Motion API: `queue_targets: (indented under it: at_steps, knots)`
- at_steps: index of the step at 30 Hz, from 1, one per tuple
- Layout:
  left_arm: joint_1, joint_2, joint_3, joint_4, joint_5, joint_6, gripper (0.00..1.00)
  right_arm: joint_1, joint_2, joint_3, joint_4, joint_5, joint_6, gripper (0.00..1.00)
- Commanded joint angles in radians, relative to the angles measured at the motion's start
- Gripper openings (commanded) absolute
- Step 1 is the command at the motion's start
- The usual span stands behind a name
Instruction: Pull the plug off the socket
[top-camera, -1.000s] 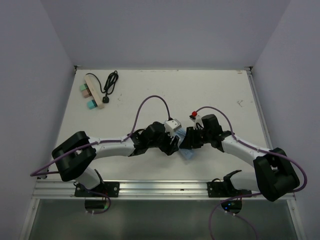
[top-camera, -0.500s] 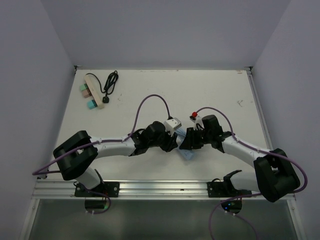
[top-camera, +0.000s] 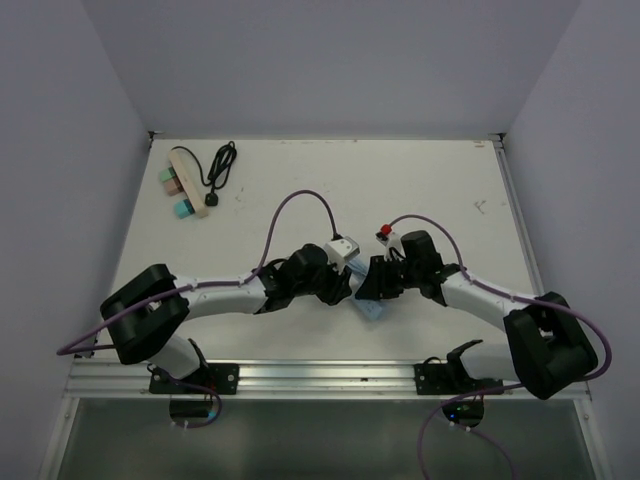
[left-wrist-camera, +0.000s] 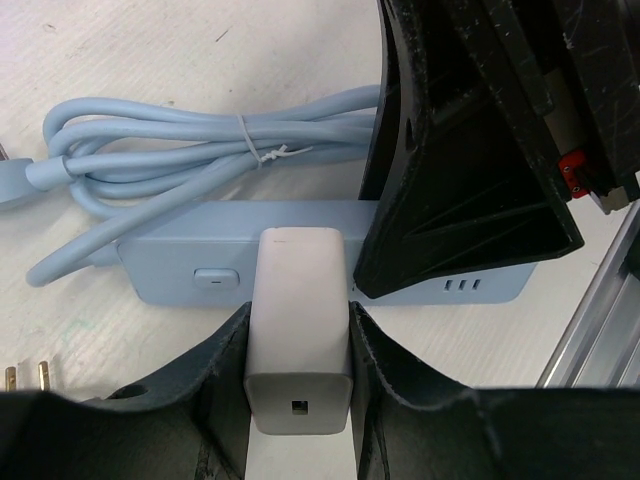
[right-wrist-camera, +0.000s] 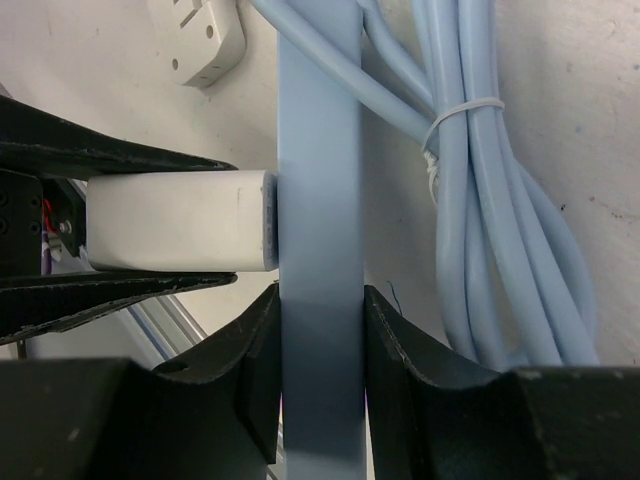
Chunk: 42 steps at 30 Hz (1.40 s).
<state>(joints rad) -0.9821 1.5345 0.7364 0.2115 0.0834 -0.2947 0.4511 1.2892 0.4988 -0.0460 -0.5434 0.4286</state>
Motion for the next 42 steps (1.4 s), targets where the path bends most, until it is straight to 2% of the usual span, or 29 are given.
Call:
queue_targets:
  at_steps: [1,15,28,37,42]
  knots:
    - [-0.007,-0.097,0.009,0.071,0.012,0.014,0.0,-0.006,0.041,-0.023,0.025,0.126,-0.004,0.0]
    - [0.005,-0.151,-0.008,0.069,-0.021,-0.009,0.0,-0.009,0.093,0.007,-0.107,0.396,0.048,0.0]
    - [0.054,-0.206,0.026,0.022,-0.001,-0.06,0.0,-0.008,0.116,0.021,-0.13,0.453,0.065,0.0]
    - [0.074,-0.203,0.139,-0.174,-0.011,-0.106,0.0,-0.008,0.133,0.03,-0.146,0.482,0.075,0.0]
    - [0.074,-0.22,0.156,-0.205,-0.019,-0.124,0.0,-0.006,0.142,0.035,-0.156,0.499,0.085,0.0]
